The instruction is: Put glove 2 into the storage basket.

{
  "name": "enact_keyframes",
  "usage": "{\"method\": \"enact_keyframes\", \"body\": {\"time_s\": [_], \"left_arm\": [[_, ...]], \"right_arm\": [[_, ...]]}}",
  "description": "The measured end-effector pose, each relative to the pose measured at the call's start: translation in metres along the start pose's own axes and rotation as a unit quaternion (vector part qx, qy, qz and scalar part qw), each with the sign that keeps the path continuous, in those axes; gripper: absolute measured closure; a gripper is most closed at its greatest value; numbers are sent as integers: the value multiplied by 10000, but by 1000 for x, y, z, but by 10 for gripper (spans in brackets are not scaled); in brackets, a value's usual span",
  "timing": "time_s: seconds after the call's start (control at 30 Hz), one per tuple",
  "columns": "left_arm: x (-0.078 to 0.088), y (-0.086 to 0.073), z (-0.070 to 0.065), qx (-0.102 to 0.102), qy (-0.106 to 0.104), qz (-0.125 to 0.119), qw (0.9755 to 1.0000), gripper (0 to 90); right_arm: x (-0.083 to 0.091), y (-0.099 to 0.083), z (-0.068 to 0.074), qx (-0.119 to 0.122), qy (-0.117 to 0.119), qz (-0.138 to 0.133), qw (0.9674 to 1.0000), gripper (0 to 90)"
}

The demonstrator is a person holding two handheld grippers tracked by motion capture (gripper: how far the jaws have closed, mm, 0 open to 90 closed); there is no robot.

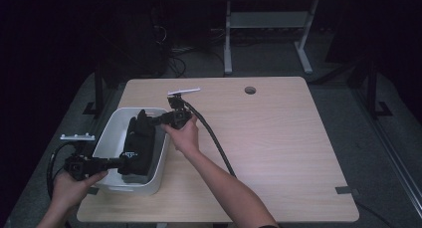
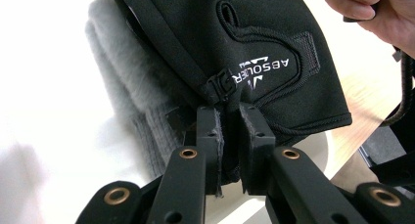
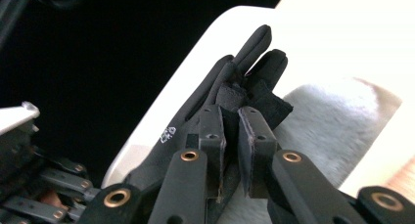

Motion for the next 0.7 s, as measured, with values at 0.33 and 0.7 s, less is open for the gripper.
{"method": "enact_keyframes", "body": {"time_s": [0.33, 0.7], "left_arm": [[-6, -7, 4, 20, 86, 188, 9998, 787], [0, -3, 7, 85, 85, 101, 9999, 636]], "right_arm": [[-7, -8, -10, 204, -242, 272, 9991, 781], [4, -2, -15, 196, -247, 225, 9992, 734]]}}
Point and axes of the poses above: each handheld gripper's, and its own axes: x roughly backward along the jaws, y roughly out of its top, z roughly to its left, the point moved 8 cm from there along -x, roughly forward along the jaws, and after that the axes turned 11 degrees about -y, right-handed, at the moved point
